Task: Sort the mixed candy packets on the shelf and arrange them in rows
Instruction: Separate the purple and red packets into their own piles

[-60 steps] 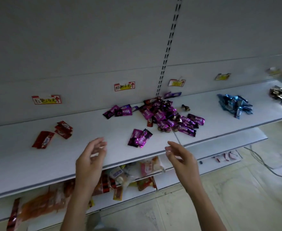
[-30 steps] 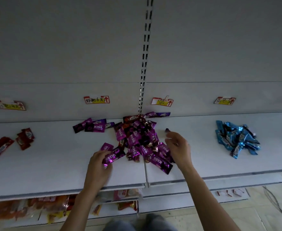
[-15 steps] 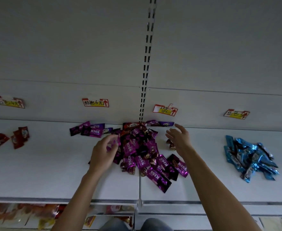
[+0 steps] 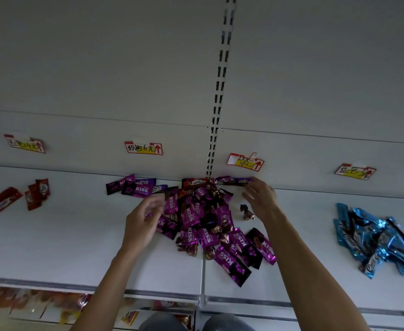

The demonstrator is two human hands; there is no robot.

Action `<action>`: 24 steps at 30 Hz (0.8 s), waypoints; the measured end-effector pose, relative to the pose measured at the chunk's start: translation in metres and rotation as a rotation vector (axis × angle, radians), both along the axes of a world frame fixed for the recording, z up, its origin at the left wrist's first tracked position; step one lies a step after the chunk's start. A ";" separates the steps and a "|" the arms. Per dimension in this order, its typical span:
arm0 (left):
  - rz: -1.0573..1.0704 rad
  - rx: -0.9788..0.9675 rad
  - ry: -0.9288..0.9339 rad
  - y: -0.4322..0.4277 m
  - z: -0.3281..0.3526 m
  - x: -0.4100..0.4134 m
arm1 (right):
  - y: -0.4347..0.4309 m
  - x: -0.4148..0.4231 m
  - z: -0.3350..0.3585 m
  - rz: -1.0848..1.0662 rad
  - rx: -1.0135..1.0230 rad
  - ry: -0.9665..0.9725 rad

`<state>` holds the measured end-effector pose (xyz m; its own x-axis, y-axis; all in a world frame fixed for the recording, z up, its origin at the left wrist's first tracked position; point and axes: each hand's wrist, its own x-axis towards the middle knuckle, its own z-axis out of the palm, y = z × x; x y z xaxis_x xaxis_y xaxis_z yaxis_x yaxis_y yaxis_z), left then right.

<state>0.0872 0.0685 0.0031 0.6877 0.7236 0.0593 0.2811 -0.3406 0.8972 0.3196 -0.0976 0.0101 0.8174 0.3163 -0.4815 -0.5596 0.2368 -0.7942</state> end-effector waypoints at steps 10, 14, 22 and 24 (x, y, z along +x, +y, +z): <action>0.016 -0.016 0.014 0.008 -0.009 0.005 | 0.003 0.001 0.003 -0.084 0.015 -0.004; 0.007 -0.019 0.012 0.008 -0.008 0.008 | 0.008 -0.001 0.005 -0.092 -0.021 -0.010; -0.006 -0.022 0.005 0.013 -0.007 0.007 | 0.014 0.000 0.011 -0.126 0.067 0.115; -0.002 -0.023 0.000 0.015 -0.007 0.007 | 0.015 0.002 0.013 -0.110 0.071 0.138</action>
<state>0.0946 0.0835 -0.0037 0.6893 0.7232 0.0429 0.2804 -0.3209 0.9047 0.3214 -0.0822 0.0227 0.7768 0.2655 -0.5711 -0.6294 0.3553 -0.6910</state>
